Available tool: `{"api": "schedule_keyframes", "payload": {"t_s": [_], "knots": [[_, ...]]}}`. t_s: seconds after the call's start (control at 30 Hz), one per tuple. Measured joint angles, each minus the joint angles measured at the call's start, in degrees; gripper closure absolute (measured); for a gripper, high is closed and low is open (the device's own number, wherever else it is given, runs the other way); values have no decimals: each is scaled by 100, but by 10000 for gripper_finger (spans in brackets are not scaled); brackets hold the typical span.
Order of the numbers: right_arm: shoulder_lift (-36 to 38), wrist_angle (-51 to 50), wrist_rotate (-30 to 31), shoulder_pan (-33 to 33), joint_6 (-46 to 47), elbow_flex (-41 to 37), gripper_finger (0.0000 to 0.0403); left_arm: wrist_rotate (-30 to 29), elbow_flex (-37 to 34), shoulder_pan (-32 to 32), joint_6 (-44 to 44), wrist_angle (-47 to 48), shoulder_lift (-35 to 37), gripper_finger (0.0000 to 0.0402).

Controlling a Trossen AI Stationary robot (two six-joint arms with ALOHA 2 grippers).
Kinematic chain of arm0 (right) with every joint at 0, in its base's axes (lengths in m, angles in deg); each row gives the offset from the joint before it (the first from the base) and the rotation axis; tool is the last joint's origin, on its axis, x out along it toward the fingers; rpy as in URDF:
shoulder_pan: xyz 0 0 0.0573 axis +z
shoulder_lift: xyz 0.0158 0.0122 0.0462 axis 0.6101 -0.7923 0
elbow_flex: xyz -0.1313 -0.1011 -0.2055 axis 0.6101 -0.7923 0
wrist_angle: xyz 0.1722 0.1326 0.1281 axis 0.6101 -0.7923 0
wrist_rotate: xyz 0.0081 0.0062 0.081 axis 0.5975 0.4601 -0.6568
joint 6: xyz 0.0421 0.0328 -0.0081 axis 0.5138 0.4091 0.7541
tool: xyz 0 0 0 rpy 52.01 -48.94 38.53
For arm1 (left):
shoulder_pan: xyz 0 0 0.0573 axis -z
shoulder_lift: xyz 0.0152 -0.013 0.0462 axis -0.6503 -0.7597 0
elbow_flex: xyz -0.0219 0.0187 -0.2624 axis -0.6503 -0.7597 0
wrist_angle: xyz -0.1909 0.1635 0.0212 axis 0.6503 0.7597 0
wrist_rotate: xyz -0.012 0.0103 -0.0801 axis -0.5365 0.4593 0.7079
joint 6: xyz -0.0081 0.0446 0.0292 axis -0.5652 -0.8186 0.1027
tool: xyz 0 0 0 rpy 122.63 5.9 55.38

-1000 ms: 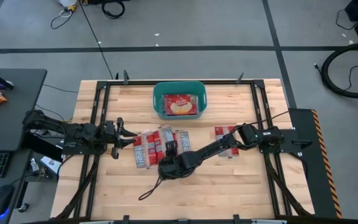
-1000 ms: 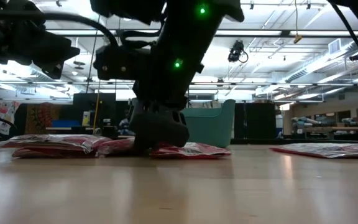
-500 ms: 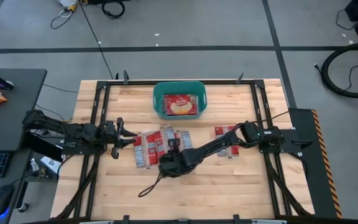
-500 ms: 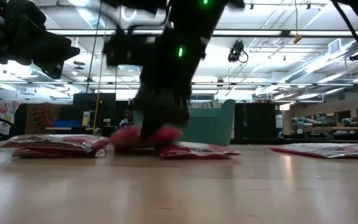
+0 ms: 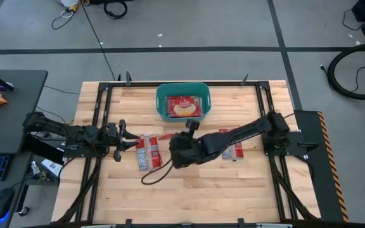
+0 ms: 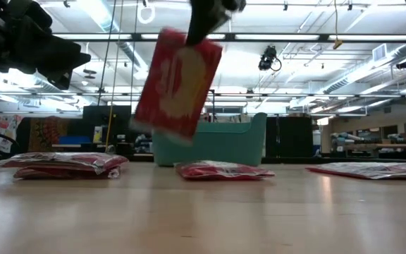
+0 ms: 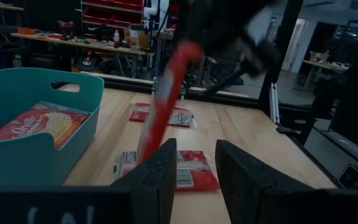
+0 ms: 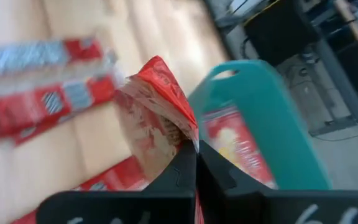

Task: Sort popcorn bags into baskets
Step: Put the red popcorn bag into the blue bin

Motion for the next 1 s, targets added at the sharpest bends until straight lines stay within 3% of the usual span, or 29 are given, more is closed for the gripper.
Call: {"api": "schedule_keyframes", "payload": {"t_s": [0.4,0.8,1.0], "knots": [[535,9,216,-190,-50,4,397,0,0,1,0,0,0,285],[535,9,551,-987,-229,4,395,0,0,1,-2,-1,0,285],[525,89,122,-1608,-137,4,395,0,0,0,-2,-1,0,285]]}}
